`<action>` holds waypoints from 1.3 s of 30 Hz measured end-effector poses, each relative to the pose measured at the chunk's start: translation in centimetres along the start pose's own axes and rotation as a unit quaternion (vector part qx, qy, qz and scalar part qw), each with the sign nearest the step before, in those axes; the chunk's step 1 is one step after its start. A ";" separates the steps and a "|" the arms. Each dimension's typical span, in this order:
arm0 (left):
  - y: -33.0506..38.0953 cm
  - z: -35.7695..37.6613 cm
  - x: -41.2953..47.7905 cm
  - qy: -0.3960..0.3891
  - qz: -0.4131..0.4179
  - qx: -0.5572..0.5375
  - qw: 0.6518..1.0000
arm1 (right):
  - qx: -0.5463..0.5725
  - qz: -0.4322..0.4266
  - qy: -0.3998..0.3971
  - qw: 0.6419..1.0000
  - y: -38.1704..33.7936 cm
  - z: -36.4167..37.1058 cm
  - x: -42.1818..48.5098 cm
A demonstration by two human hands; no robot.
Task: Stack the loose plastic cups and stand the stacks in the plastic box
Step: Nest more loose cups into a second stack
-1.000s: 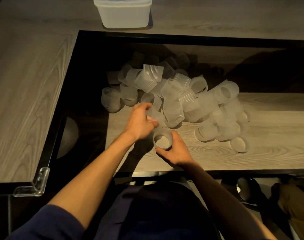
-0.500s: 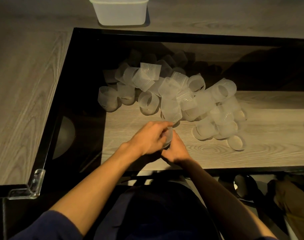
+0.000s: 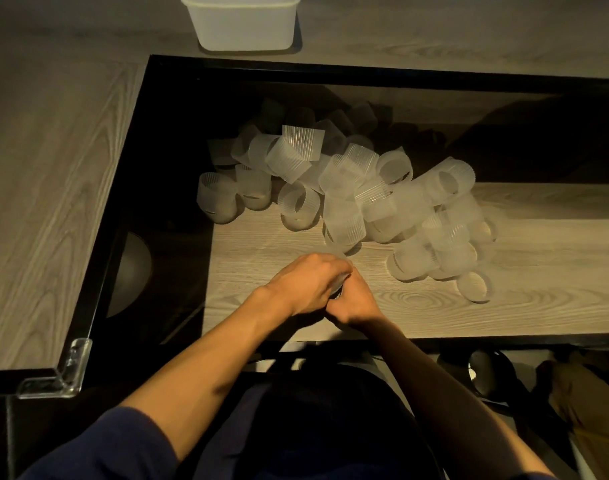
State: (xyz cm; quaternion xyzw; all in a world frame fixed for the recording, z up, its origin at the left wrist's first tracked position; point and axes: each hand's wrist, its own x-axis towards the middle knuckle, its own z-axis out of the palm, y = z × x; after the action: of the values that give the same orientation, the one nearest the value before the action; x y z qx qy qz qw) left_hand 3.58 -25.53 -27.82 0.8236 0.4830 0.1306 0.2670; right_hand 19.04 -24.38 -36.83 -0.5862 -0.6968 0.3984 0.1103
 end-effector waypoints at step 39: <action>-6.9 -12.7 9.0 0.371 -0.183 -0.130 0.901 | 0.080 -0.001 0.038 0.996 0.2 -2.1 1.6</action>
State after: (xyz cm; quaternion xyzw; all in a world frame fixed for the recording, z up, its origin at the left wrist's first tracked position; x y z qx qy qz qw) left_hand -2.93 -11.04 -21.67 0.5705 0.6680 0.4375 0.1920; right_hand 20.06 -22.02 -36.06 -0.5895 -0.6587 0.4300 0.1834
